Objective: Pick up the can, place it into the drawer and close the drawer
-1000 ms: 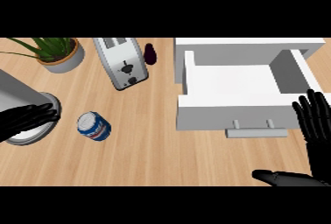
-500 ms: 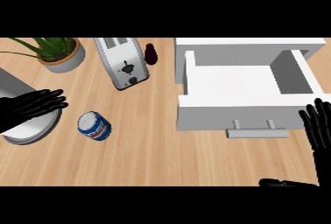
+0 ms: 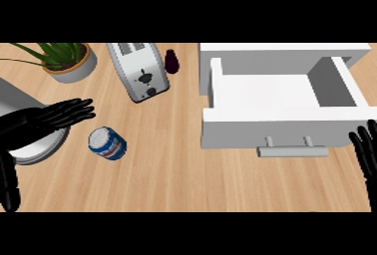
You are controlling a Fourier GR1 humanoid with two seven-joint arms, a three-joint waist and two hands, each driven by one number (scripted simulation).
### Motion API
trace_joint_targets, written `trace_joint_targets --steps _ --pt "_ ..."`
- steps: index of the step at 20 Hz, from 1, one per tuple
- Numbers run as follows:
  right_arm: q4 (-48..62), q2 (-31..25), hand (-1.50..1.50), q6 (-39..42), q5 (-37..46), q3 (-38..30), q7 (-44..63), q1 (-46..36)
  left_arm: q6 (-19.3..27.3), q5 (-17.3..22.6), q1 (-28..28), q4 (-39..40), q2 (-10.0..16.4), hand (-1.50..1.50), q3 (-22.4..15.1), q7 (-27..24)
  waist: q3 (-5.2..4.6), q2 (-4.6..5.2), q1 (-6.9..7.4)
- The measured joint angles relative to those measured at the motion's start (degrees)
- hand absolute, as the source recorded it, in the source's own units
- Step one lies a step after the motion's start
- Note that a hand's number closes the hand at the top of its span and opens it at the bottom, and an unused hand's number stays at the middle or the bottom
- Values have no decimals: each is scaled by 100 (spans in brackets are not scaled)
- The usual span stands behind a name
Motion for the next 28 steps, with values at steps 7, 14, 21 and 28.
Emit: trace_joint_targets --steps 7,14,21,28 --pt "-135 94 -150 35 83 54 72 83 53 -1133 11 213 -474 -150 156 -391 -4 2 0" --pt "225 99 -150 70 133 -26 -43 -159 284 -2161 -98 621 -597 -150 172 -1059 -6 14 -7" --pt "322 75 -150 169 124 -98 -168 -162 761 -2911 -216 1124 -530 -150 -90 -1820 -10 25 -45" --pt "227 57 -150 239 34 -146 -149 -165 1342 -3425 -408 1836 -294 -150 -493 -2697 -18 48 -111"
